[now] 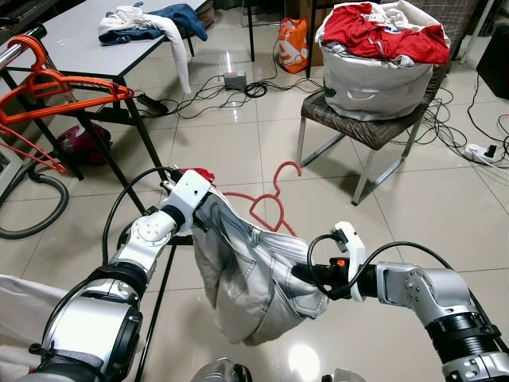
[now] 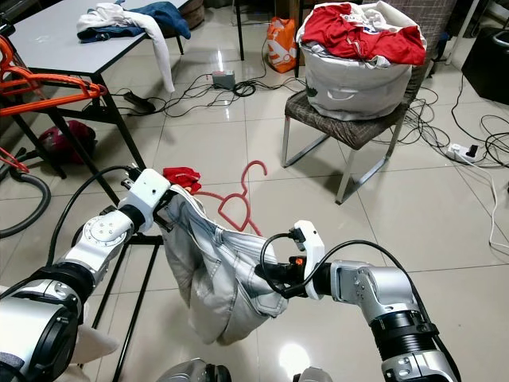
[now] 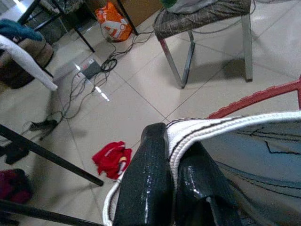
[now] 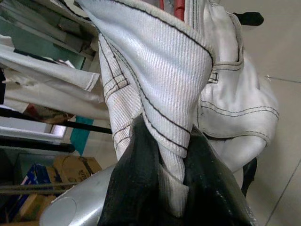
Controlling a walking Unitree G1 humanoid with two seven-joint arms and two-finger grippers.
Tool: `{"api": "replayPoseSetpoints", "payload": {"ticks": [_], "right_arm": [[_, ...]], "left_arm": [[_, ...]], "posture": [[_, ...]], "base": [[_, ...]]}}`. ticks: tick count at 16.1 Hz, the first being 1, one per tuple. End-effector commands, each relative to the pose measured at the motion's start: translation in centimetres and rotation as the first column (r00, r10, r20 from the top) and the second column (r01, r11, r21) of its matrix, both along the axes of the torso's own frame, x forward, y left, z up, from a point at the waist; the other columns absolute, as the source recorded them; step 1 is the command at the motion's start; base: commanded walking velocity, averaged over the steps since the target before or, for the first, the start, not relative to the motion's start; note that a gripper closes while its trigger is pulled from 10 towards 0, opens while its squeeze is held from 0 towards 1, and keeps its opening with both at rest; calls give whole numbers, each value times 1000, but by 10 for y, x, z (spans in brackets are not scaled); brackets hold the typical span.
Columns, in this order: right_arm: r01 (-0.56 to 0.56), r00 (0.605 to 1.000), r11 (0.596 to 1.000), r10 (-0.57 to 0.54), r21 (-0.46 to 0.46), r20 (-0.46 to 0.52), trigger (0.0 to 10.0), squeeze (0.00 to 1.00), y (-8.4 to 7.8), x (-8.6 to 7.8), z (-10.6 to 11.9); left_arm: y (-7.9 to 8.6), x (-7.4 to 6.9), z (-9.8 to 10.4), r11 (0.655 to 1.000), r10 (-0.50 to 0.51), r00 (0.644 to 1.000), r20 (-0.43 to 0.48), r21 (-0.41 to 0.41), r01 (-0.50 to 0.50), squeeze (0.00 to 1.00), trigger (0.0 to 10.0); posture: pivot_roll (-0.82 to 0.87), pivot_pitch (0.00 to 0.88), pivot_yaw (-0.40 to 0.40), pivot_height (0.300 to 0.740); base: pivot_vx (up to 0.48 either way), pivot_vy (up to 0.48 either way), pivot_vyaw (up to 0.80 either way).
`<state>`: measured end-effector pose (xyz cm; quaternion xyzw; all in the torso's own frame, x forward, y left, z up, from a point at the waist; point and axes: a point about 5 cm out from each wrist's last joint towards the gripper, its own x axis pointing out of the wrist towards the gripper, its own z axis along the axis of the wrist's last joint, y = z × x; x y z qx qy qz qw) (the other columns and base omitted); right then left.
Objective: Hang hanger
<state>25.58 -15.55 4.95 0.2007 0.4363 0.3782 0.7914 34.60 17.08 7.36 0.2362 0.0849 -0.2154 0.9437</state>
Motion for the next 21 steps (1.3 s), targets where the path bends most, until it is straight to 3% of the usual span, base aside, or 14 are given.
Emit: {"api": "replayPoseSetpoints", "payload": {"ticks": [1,4,7,8,10,11,15,18,21], "right_arm": [[-45,999,999,45,-12,-7,10000,0,4,-2,1],[-70,997,996,71,-48,3,10000,0,9,-1,-4],[-30,999,989,35,-147,31,10000,0,10,12,-18],[-26,999,987,33,-156,40,10000,0,11,15,-19],[-5,997,986,17,-168,73,10000,0,19,26,-20],[-18,996,985,33,-174,84,10000,0,23,28,-21],[-156,976,956,188,-250,112,10000,0,36,21,-31],[-167,973,954,201,-250,114,10000,0,44,21,-36],[-179,970,954,213,-240,121,10000,0,48,21,-36]], "left_arm": [[1,13,26,999,4,991,135,31,-8,0,0],[-33,9,31,981,-193,962,191,65,184,0,0],[-71,-1,37,920,-386,887,254,31,391,0,0],[-76,-2,39,909,-405,874,267,18,416,0,0],[-92,-10,40,856,-497,821,280,8,516,0,0],[-96,-14,37,840,-527,805,271,23,542,0,0],[-94,-16,31,831,-552,799,239,78,551,0,0],[-100,-19,27,809,-585,783,213,83,582,0,0],[-103,-18,28,809,-584,788,196,60,585,0,0]], "posture": [[-173,0,115,740],[-175,0,116,740],[-179,0,118,740],[-179,0,118,740],[-173,0,120,740],[-172,0,120,740],[-167,0,115,740],[-168,0,115,740],[-168,0,113,740]], "base": [[0,0,0],[0,0,0],[0,0,0],[0,0,0],[0,0,0],[0,0,0],[0,0,0],[0,0,0],[0,0,0]]}}
